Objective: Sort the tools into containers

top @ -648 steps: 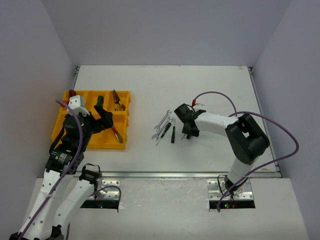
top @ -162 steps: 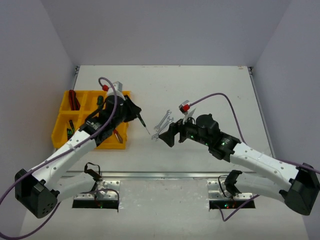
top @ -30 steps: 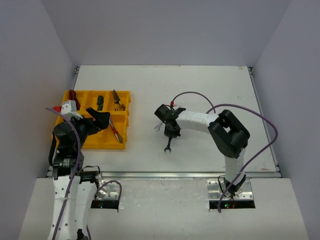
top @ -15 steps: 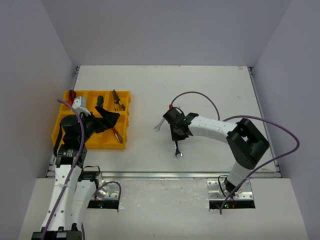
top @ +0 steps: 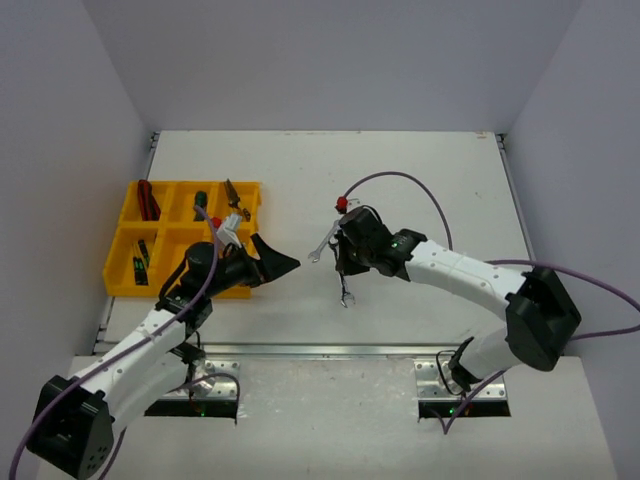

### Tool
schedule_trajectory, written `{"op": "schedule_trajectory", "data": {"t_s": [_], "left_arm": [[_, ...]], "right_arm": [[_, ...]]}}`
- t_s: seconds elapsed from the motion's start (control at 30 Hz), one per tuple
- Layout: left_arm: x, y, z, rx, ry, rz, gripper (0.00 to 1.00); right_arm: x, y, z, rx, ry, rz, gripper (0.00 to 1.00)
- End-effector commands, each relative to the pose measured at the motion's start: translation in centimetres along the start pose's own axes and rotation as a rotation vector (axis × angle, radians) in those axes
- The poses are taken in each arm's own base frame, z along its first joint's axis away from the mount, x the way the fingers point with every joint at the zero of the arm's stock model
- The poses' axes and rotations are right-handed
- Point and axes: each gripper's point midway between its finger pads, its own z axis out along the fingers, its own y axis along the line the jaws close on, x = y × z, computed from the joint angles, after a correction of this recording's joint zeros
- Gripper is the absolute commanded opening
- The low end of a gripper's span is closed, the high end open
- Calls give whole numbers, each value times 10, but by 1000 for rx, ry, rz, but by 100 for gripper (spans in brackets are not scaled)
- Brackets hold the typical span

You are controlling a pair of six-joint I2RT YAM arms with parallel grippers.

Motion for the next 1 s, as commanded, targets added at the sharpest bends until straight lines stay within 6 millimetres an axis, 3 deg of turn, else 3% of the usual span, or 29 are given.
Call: {"op": "schedule_trajectory", "data": {"t_s": [0.0, 0.27, 0.67, 0.83, 0.97], "left_arm": [[-27, -46, 16, 158, -136, -10, 100], [-20, -51, 47, 116, -134, -56, 97], [-18, -52, 68, 81, -147, -88, 75], [-11, -54, 72, 89, -125, -93, 50], [-4, -65, 75, 121, -102, -88, 39]], "right_arm": [[-35, 38, -25, -175, -131, -13, 0], [-40, 60, -42, -267, -160, -16, 0], [-44, 73, -51, -306, -181, -20, 0], [-42, 79, -53, -338, -177, -23, 0], [-46, 83, -53, -349, -185, -22, 0]]}}
